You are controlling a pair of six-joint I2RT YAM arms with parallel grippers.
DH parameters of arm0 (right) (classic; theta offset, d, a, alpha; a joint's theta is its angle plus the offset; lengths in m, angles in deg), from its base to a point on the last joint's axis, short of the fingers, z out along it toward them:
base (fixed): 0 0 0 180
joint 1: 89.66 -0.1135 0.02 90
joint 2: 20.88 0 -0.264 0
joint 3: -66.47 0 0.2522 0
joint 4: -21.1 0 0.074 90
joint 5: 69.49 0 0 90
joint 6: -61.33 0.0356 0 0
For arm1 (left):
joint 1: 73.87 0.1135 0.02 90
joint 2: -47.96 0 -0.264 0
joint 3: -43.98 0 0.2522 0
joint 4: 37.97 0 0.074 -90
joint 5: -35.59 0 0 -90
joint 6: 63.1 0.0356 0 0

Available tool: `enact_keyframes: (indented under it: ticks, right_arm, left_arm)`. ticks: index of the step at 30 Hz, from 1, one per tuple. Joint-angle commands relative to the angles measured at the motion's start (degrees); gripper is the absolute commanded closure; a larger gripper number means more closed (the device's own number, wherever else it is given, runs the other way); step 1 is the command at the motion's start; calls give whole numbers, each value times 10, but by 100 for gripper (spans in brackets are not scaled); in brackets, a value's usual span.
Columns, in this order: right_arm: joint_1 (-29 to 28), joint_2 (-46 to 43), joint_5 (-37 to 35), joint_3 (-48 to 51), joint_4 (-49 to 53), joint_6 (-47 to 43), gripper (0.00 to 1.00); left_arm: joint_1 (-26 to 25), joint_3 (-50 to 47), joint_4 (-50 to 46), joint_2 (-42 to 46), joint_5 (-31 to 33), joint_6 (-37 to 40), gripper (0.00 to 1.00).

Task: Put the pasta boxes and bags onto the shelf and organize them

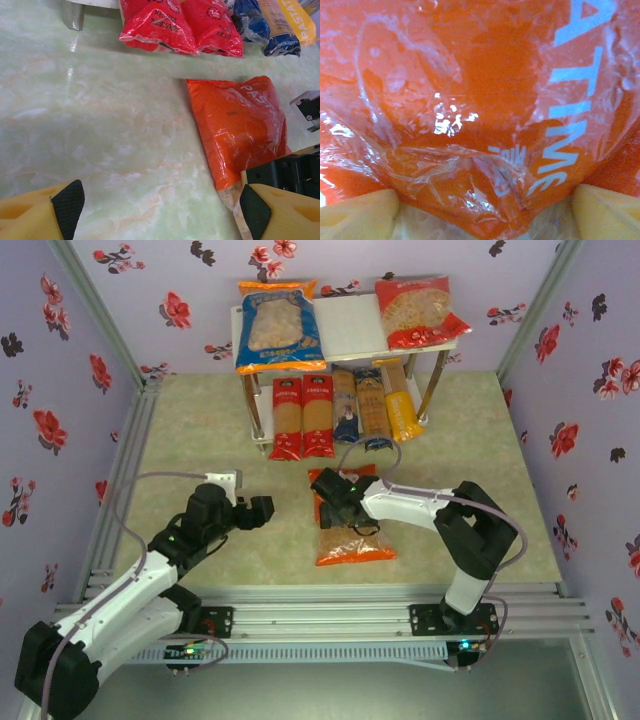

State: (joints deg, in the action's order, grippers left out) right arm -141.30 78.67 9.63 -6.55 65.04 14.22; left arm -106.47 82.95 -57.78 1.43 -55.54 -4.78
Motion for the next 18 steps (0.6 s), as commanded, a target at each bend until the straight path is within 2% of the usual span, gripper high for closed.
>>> enact_keyframes:
  ticks: [1, 9, 11, 13, 18]
  right_arm:
    - [-4, 46, 76, 44, 20, 6, 29]
    - [-4, 44, 89, 42, 20, 2, 65]
    - [-4, 40, 89, 43, 21, 0, 80]
    - [-5, 36, 85, 42, 24, -1, 100]
    - [-4, 9, 61, 41, 31, -9, 100]
  left_arm:
    - [7, -10, 21, -5, -11, -13, 14]
    - [11, -12, 30, -9, -16, -19, 14]
    - [12, -12, 30, -9, -17, -20, 14]
    - [13, -13, 32, -10, -17, -20, 15]
    - [15, -13, 35, -11, -19, -21, 16]
